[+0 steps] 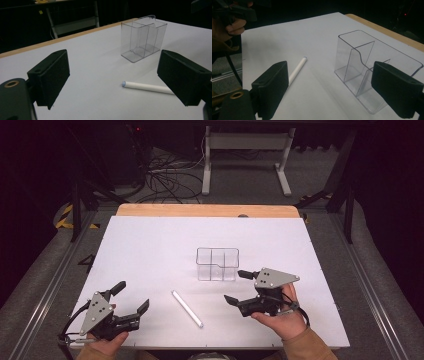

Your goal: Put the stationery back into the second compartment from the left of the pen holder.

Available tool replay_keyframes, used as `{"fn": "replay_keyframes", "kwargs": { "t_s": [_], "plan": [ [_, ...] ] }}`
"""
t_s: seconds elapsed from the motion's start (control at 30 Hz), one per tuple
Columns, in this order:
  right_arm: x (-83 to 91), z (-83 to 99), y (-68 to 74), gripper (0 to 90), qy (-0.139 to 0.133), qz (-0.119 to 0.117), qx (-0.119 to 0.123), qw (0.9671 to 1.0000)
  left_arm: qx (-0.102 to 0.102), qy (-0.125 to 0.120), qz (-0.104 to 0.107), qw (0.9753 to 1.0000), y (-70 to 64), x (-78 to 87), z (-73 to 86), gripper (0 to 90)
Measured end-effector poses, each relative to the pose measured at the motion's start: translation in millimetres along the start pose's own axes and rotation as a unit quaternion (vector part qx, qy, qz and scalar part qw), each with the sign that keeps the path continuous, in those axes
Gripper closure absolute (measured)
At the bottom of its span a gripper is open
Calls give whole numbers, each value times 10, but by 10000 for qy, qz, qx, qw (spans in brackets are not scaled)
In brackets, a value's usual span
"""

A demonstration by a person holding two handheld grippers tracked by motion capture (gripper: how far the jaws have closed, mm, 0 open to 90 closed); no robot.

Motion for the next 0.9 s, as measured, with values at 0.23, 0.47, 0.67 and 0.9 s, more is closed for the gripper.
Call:
{"fn": "replay_keyframes", "kwargs": {
  "t_s": [0.23,0.47,0.67,0.9],
  "plan": [
    [-8,-31,25,169,-52,21,-165,9998,-12,9,3,10000,1,2,2,118],
    [-23,-75,73,192,-24,-31,-268,9996,8,6,-17,10000,9,4,1,118],
    [-62,-137,150,271,323,-111,-579,9977,-2,14,-21,10000,3,6,0,119],
    [-159,-182,289,252,808,-238,-1032,9911,22,14,-72,10000,18,32,15,120]
  ]
}}
Point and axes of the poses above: each handheld gripper's, and its own axes: x roughly backward along the jaws, z roughly out of its underside, y roughly to its left, the point moved 8 cm from there along -x, roughly forward along the jaws, and after that the axes turned 4 degrees about -x, right-handed, at the moved point
